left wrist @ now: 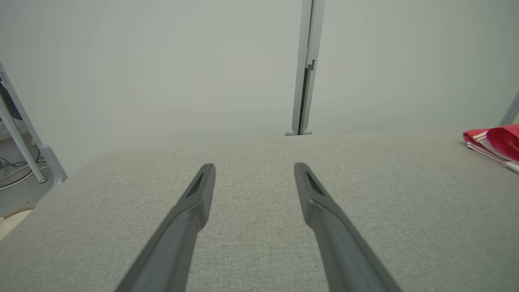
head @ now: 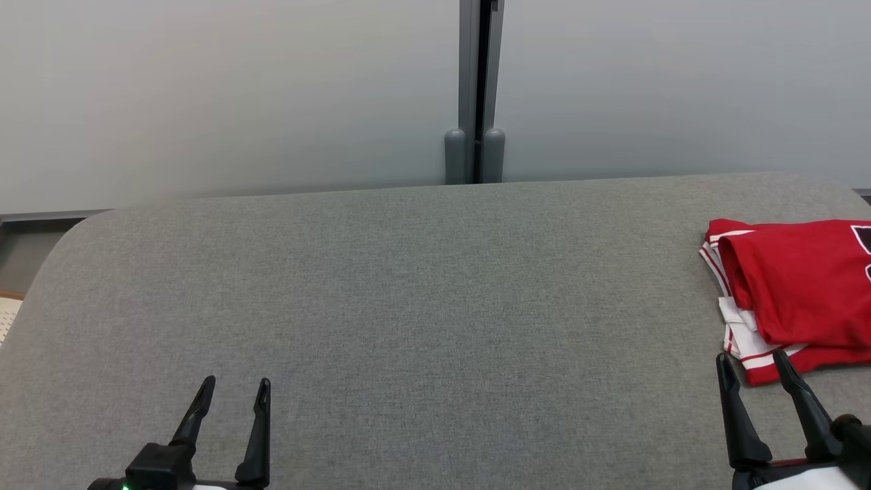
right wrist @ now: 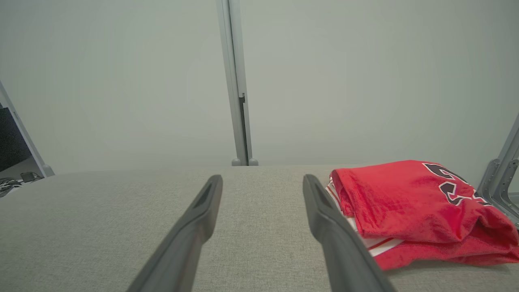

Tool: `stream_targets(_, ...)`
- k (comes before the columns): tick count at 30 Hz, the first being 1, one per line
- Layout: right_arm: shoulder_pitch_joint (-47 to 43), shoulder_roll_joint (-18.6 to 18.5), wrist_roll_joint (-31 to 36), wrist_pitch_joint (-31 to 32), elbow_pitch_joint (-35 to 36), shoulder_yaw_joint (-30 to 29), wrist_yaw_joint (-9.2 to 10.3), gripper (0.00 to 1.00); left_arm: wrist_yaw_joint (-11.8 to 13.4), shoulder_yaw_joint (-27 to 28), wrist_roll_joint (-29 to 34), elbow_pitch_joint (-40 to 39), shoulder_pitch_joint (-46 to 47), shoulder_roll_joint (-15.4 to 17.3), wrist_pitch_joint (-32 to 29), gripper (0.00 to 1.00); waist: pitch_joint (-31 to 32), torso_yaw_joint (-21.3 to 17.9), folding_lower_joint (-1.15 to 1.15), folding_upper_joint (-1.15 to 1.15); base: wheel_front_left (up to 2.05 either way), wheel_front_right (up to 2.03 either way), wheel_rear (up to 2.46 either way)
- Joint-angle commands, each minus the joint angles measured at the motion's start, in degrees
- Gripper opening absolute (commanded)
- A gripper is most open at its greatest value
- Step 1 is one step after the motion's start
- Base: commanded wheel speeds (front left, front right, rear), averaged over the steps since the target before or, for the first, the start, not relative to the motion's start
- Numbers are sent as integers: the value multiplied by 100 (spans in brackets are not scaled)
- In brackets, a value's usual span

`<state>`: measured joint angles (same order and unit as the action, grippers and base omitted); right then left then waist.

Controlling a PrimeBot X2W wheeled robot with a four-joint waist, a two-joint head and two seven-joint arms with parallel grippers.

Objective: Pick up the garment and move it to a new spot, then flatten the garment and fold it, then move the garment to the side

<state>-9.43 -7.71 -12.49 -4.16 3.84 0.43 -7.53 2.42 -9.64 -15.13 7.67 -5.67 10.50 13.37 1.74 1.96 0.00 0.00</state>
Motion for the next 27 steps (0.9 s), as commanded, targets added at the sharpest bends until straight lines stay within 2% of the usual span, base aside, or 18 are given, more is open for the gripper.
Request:
stream_targets(1, -75, 2, -12, 15, 24, -34, 8, 100, 26, 6, 16, 26, -77, 56, 9, 100, 48, -25, 0, 0, 0, 0, 0)
stream_targets(27, -198, 2, -27, 145, 195, -90, 8, 100, 121, -23, -119, 143, -48, 74, 70, 100, 107, -96, 0, 0, 0, 0, 0)
